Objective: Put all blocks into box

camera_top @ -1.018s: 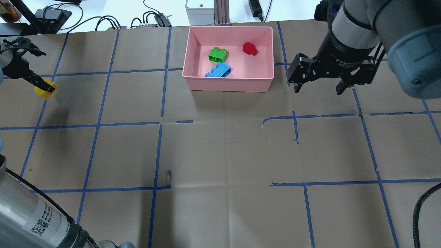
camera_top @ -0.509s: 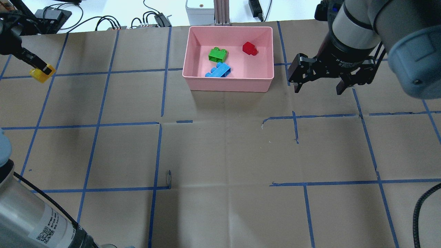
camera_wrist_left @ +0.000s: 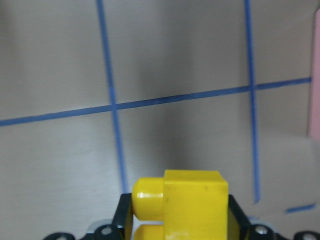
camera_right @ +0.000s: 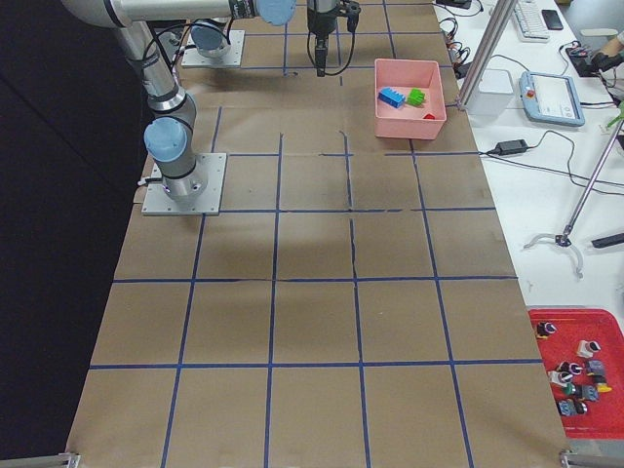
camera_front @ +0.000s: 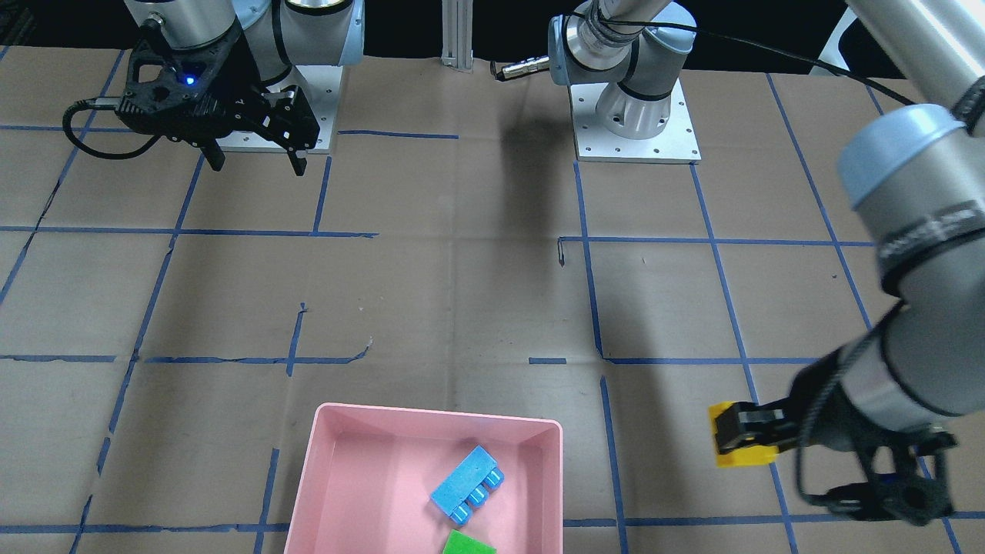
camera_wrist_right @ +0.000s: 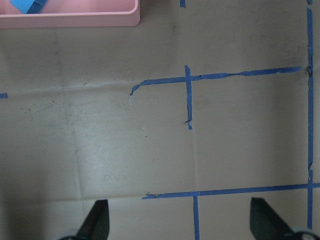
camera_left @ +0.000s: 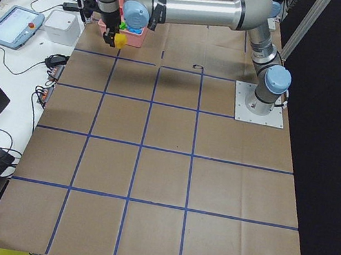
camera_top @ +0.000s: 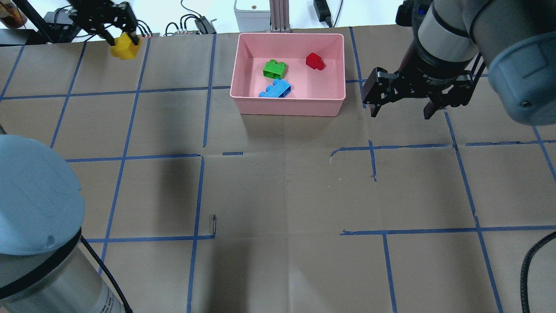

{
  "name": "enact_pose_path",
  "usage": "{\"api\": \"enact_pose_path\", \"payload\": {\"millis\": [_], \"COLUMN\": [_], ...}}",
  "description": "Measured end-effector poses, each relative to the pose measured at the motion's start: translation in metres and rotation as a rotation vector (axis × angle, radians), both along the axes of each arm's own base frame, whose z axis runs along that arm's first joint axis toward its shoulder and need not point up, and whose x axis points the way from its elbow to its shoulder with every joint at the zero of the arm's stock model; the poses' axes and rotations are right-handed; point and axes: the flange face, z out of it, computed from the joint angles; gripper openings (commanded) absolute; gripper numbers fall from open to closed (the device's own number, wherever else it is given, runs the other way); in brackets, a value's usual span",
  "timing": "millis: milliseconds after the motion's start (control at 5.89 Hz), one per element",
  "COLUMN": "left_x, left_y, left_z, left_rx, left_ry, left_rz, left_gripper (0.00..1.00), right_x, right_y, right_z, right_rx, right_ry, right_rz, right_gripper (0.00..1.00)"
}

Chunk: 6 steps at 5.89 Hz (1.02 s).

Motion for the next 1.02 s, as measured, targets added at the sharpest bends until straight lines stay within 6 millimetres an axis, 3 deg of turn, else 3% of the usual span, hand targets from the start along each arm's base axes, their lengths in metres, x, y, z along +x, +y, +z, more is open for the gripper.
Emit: {"api": "enact_pose_path", "payload": {"millis": [170, 339, 509, 679, 848, 1018], "left_x": [-0.078, -0.138, -0.173, -0.188, -0.193, -0.195], "left_y": [-0.003, -0.012, -0.024, -0.033, -0.037, -0.037], "left_z": [-0.015, -0.048, -0.087, -0.119, -0.137, -0.135], "left_rx": [-0.021, -0.055, -0.079, -0.086, -0.087, -0.092], "left_ry": [0.009, 0.025, 0.035, 0.034, 0.033, 0.036], "left_rz": [0.101, 0.175, 0.213, 0.235, 0.26, 0.277], "left_gripper": [0.05, 0.15, 0.59, 0.99, 1.0, 0.99], "right_x": [-0.001, -0.001, -0.001, 0.0, 0.0, 0.0], "right_y": [0.0, 0.0, 0.0, 0.0, 0.0, 0.0], "right_z": [0.0, 0.001, 0.001, 0.001, 0.001, 0.001], "right_rx": [0.0, -0.002, -0.003, -0.003, -0.004, -0.004], "right_ry": [0.003, 0.004, 0.004, 0.004, 0.005, 0.005], "right_rz": [-0.001, -0.002, -0.001, 0.0, 0.001, 0.002], "right_gripper": [1.0, 1.0, 1.0, 1.0, 1.0, 1.0]}}
